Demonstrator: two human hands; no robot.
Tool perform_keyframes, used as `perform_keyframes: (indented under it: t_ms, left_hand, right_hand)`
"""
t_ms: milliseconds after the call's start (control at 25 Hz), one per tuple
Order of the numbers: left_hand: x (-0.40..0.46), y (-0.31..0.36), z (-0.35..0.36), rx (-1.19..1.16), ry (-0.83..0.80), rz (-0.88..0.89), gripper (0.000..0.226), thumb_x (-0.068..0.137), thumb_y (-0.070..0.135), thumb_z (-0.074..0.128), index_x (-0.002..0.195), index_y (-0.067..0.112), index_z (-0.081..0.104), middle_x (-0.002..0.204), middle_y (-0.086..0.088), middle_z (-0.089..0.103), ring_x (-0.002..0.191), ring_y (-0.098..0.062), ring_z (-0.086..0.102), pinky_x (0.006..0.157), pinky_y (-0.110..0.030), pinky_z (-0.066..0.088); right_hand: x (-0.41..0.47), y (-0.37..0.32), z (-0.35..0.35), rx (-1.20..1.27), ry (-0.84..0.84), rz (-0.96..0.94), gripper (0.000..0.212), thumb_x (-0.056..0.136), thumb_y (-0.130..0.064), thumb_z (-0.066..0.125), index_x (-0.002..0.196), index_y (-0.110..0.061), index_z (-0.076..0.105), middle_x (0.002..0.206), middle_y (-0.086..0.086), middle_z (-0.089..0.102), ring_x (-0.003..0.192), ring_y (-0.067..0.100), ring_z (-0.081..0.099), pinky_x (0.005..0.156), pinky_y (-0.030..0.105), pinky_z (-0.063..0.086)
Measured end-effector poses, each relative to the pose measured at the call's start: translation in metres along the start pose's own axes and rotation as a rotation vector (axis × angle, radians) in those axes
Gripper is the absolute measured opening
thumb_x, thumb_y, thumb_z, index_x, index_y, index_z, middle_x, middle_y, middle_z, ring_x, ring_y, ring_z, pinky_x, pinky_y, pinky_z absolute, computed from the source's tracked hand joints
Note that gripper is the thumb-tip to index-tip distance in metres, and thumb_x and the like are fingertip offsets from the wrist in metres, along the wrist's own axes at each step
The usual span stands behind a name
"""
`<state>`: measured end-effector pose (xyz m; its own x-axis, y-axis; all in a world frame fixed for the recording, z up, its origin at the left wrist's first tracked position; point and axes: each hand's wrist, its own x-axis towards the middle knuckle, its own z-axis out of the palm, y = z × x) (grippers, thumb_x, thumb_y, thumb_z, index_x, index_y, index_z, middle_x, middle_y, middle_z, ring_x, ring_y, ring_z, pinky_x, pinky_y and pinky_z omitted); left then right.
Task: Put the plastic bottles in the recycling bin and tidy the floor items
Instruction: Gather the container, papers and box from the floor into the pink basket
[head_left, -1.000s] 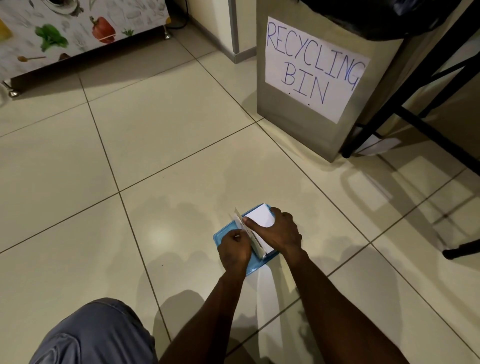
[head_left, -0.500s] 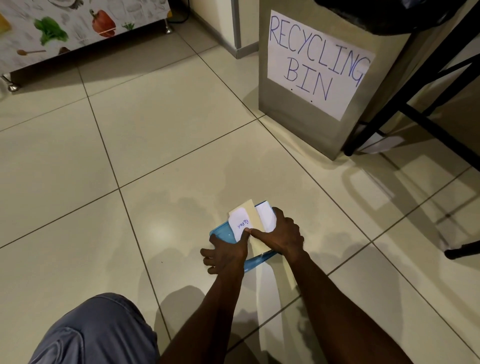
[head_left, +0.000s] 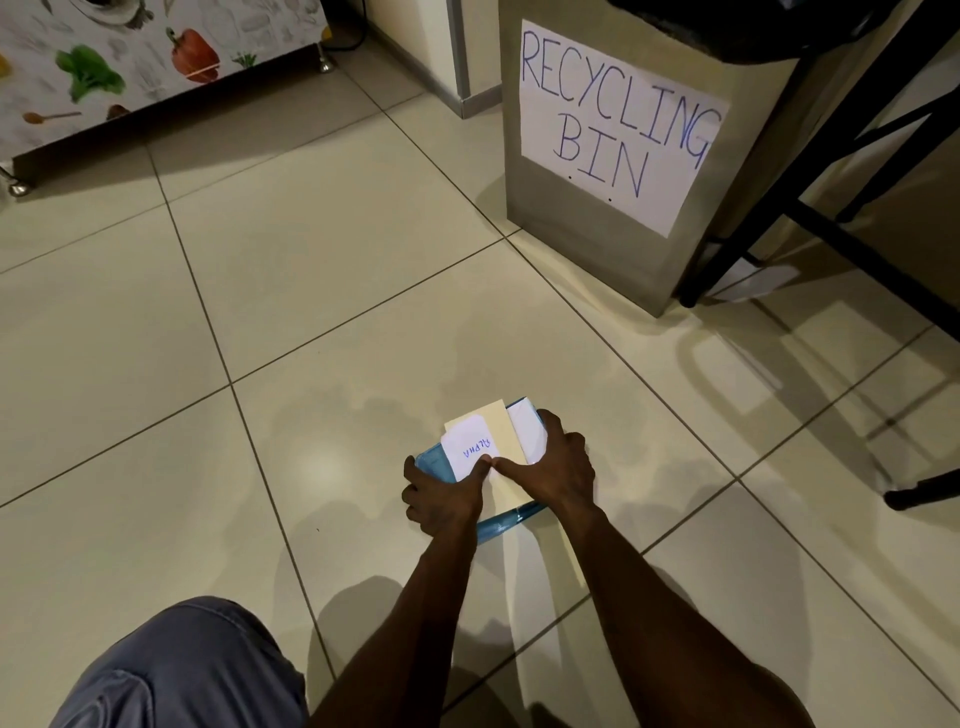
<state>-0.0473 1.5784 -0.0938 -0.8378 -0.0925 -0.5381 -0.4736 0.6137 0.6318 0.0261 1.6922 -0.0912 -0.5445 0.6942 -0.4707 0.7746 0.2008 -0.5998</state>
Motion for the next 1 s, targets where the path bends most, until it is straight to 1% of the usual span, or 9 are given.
perform_keyframes:
  t_ms: [200, 320, 440, 520, 600, 640, 800, 920, 1000]
  left_hand:
    - [-0.005, 0.008, 0.010, -0.015, 0.010, 0.108, 0.113, 0.062, 0.047, 0.090, 0.151, 0.019, 0.025, 0.140, -0.020, 0.044, 0.133, -0.040, 0.039, 0.107, -0.048, 0.037]
    - [-0.014, 0.010, 0.009, -0.058, 0.054, 0.170, 0.112, 0.061, 0.046, 0.091, 0.150, 0.018, 0.028, 0.139, -0.020, 0.046, 0.131, -0.040, 0.040, 0.109, -0.049, 0.035]
    - [-0.049, 0.022, -0.012, -0.072, 0.042, 0.259, 0.116, 0.058, 0.046, 0.093, 0.150, 0.015, 0.029, 0.139, -0.018, 0.050, 0.130, -0.037, 0.046, 0.112, -0.050, 0.037]
    - [-0.090, 0.037, -0.040, -0.109, 0.076, 0.279, 0.119, 0.055, 0.044, 0.094, 0.150, 0.017, 0.030, 0.140, -0.014, 0.052, 0.128, -0.034, 0.051, 0.111, -0.047, 0.040]
    - [-0.136, 0.062, -0.075, -0.161, 0.113, 0.276, 0.119, 0.053, 0.043, 0.095, 0.150, 0.021, 0.030, 0.141, -0.010, 0.052, 0.127, -0.031, 0.050, 0.107, -0.039, 0.041]
    - [-0.158, 0.078, -0.095, -0.188, 0.115, 0.291, 0.119, 0.053, 0.043, 0.095, 0.150, 0.024, 0.030, 0.141, -0.008, 0.052, 0.127, -0.029, 0.051, 0.106, -0.040, 0.043]
    - [-0.254, 0.180, -0.189, -0.240, 0.059, 0.358, 0.118, 0.053, 0.042, 0.096, 0.150, 0.028, 0.030, 0.140, -0.003, 0.054, 0.126, -0.026, 0.051, 0.104, -0.051, 0.048]
    - [-0.325, 0.260, -0.269, -0.250, 0.046, 0.441, 0.118, 0.054, 0.038, 0.097, 0.150, 0.023, 0.032, 0.142, -0.005, 0.053, 0.130, -0.027, 0.049, 0.106, -0.053, 0.046]
    - [-0.364, 0.307, -0.317, -0.233, 0.028, 0.510, 0.117, 0.053, 0.038, 0.097, 0.150, 0.019, 0.033, 0.143, -0.008, 0.052, 0.130, -0.028, 0.049, 0.109, -0.052, 0.043]
  right_hand:
    - [0.007, 0.013, -0.008, 0.090, 0.075, -0.004, 0.107, 0.064, -0.065, 0.085, 0.151, -0.035, 0.033, 0.138, 0.008, 0.053, 0.130, 0.028, 0.048, 0.102, 0.043, 0.050]
    - [0.002, 0.012, -0.016, 0.120, 0.079, -0.029, 0.107, 0.062, -0.067, 0.085, 0.151, -0.036, 0.033, 0.138, 0.005, 0.053, 0.130, 0.026, 0.048, 0.101, 0.042, 0.050]
    - [-0.032, 0.008, -0.044, 0.179, 0.117, -0.025, 0.105, 0.061, -0.069, 0.084, 0.149, -0.041, 0.034, 0.137, -0.001, 0.055, 0.128, 0.022, 0.048, 0.096, 0.036, 0.049]
    - [-0.073, -0.006, -0.073, 0.224, 0.146, -0.027, 0.103, 0.060, -0.069, 0.084, 0.147, -0.045, 0.035, 0.136, -0.007, 0.056, 0.127, 0.017, 0.048, 0.091, 0.029, 0.045]
    - [-0.119, -0.033, -0.107, 0.248, 0.177, -0.019, 0.103, 0.057, -0.072, 0.082, 0.145, -0.049, 0.034, 0.134, -0.014, 0.055, 0.127, 0.011, 0.047, 0.091, 0.026, 0.042]
    - [-0.139, -0.049, -0.125, 0.256, 0.196, -0.015, 0.103, 0.057, -0.074, 0.081, 0.145, -0.050, 0.034, 0.132, -0.017, 0.054, 0.127, 0.009, 0.047, 0.091, 0.026, 0.042]
    - [-0.227, -0.138, -0.228, 0.291, 0.298, -0.045, 0.097, 0.060, -0.076, 0.078, 0.143, -0.055, 0.032, 0.119, -0.039, 0.042, 0.130, 0.001, 0.045, 0.093, 0.023, 0.039]
    - [-0.293, -0.214, -0.307, 0.302, 0.306, -0.075, 0.099, 0.060, -0.079, 0.077, 0.144, -0.057, 0.031, 0.122, -0.034, 0.043, 0.123, -0.003, 0.044, 0.093, 0.022, 0.038]
    - [-0.333, -0.260, -0.353, 0.293, 0.331, -0.111, 0.099, 0.062, -0.078, 0.077, 0.147, -0.053, 0.031, 0.128, -0.030, 0.043, 0.120, -0.007, 0.041, 0.094, 0.022, 0.038]
